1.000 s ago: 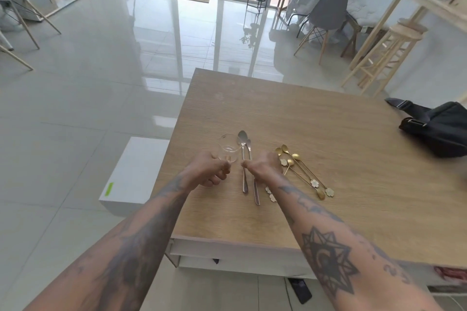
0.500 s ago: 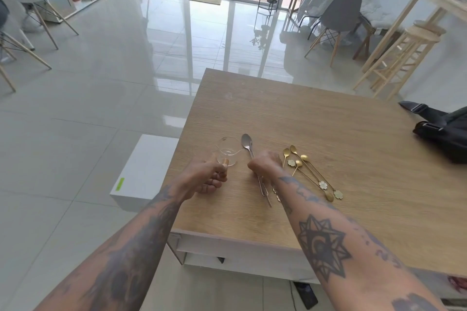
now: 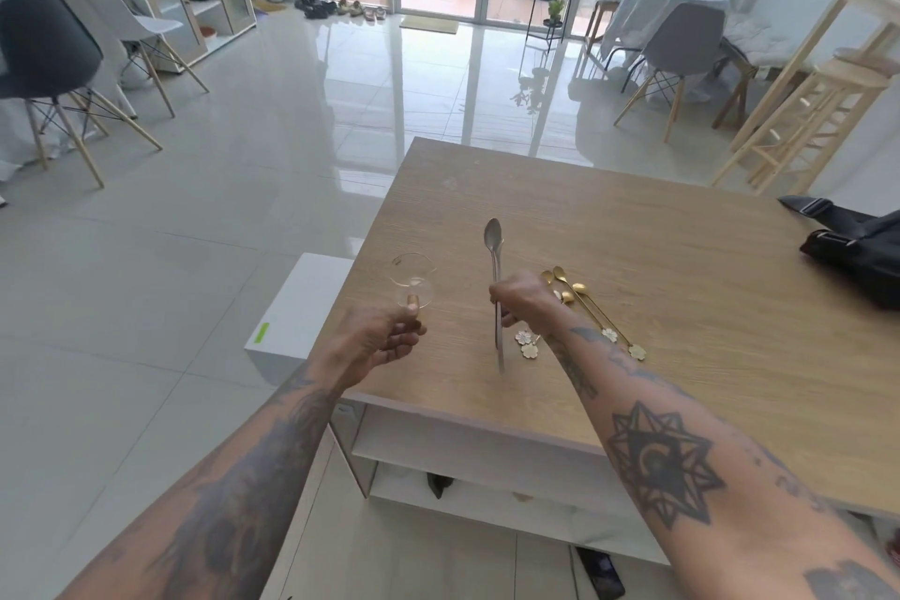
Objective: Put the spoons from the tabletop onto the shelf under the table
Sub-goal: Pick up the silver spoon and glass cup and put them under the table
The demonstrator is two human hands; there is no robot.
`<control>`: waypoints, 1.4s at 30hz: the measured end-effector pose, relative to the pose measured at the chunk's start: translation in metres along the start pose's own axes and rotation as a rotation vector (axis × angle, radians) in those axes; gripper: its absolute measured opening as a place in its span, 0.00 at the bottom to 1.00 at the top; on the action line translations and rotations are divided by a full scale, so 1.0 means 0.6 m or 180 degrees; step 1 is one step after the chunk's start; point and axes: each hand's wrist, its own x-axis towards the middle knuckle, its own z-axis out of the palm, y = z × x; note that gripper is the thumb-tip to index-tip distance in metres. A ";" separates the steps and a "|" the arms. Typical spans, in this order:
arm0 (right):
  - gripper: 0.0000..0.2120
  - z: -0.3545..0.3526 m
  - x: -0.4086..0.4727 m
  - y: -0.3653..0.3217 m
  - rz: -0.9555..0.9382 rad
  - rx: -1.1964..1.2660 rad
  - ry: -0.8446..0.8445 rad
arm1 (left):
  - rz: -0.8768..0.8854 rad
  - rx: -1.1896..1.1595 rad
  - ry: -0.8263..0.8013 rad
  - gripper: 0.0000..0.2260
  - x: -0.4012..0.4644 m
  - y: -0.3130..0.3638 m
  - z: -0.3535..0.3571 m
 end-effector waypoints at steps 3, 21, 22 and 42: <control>0.13 -0.033 -0.032 0.003 -0.0263 0.0243 -0.0021 | 0.0174 -0.0014 0.0105 0.09 -0.045 0.003 0.010; 0.07 0.047 -0.313 0.213 -0.0493 -0.0077 -0.1288 | 0.0336 -0.0088 0.0590 0.05 -0.334 -0.208 0.031; 0.06 0.067 -0.320 0.232 -0.0469 -0.0209 -0.1401 | 0.0250 -0.0069 0.0631 0.05 -0.340 -0.236 0.020; 0.07 0.370 0.144 0.332 0.0482 0.0174 -0.0883 | -0.0462 0.0590 0.0897 0.06 0.155 -0.412 -0.032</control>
